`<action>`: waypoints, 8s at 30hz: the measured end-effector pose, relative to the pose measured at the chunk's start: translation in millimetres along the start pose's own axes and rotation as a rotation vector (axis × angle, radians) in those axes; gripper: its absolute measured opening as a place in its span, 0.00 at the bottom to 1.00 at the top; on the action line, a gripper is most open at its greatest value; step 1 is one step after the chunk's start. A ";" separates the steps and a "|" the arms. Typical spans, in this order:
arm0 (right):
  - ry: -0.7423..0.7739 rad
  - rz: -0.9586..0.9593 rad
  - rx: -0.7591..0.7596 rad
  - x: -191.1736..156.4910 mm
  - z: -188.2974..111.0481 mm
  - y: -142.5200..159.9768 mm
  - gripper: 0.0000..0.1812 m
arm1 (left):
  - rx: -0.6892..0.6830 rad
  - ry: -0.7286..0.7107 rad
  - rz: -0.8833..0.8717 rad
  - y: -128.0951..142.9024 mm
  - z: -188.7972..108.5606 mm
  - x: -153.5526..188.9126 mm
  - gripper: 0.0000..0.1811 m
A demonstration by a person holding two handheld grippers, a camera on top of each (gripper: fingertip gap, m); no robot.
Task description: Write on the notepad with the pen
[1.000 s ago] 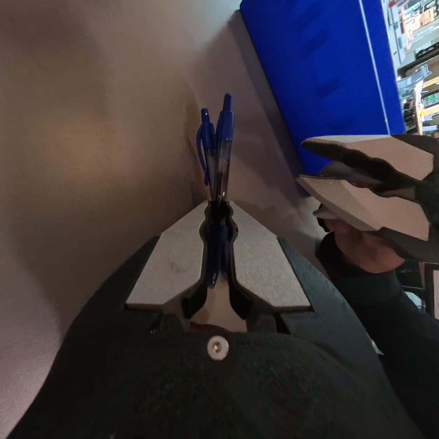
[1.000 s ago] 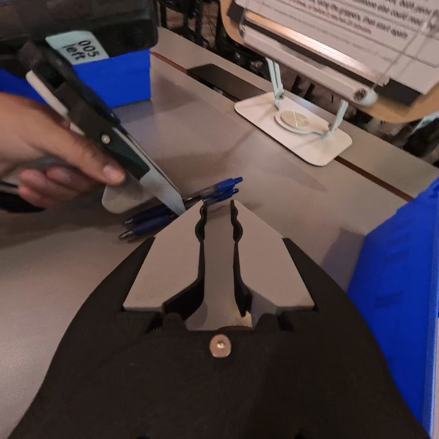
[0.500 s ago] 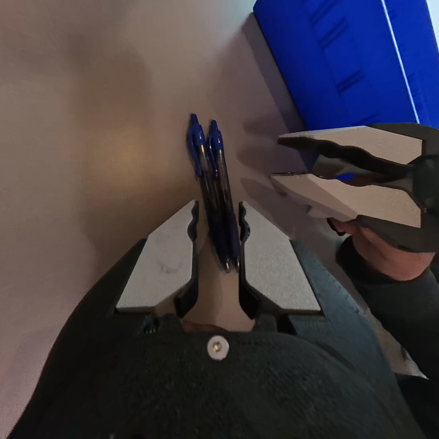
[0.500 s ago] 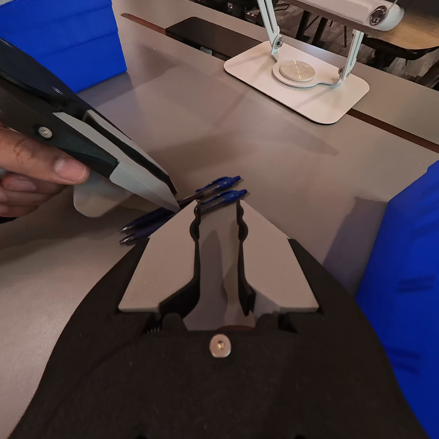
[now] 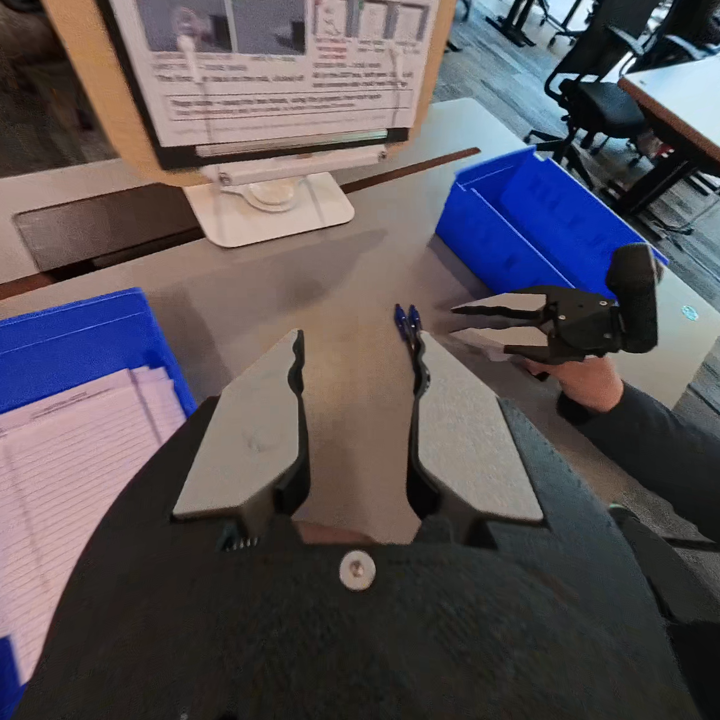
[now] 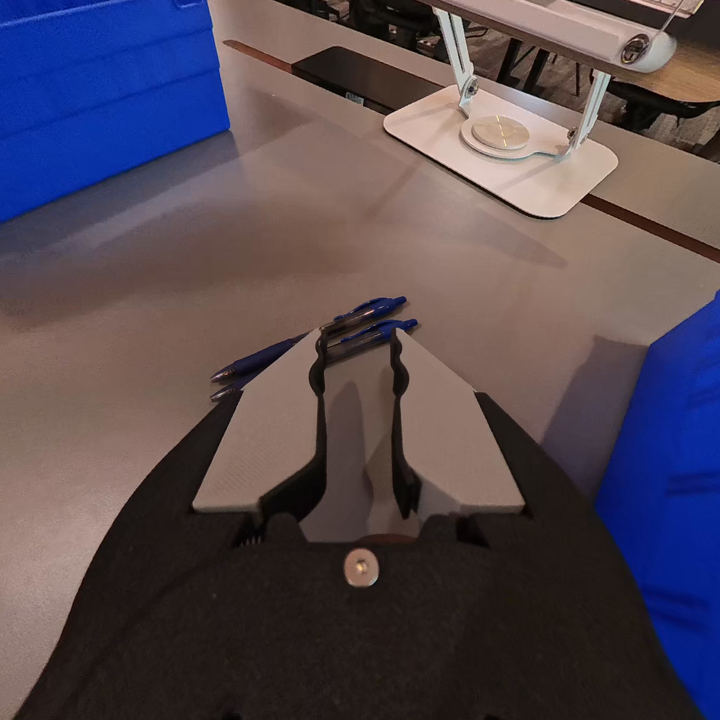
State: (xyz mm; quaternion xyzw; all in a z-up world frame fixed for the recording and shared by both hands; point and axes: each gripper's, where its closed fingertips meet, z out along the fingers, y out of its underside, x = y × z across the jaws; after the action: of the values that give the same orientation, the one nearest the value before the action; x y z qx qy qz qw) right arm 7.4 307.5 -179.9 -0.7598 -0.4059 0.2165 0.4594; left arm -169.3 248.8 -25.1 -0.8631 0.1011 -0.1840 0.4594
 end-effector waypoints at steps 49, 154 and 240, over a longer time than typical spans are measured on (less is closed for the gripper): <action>-0.062 -0.107 0.001 -27.9 4.6 0.7 0.16 | -0.454 -0.339 -0.436 206.5 -41.7 -233.7 0.09; -0.362 -0.396 -0.073 -186.5 52.0 -8.9 0.00 | 0.368 0.070 -0.134 11.5 -161.9 -90.6 0.00; -0.215 -0.080 -0.153 -66.5 89.1 -46.3 0.11 | -0.260 -0.058 0.109 204.5 61.5 6.4 0.00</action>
State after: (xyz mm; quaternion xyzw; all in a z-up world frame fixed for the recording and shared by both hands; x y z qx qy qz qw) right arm -112.9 311.2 -185.5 -0.7482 -0.4982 0.2465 0.3623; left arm -139.3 179.1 -224.8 -0.9136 0.1576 -0.1190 0.3555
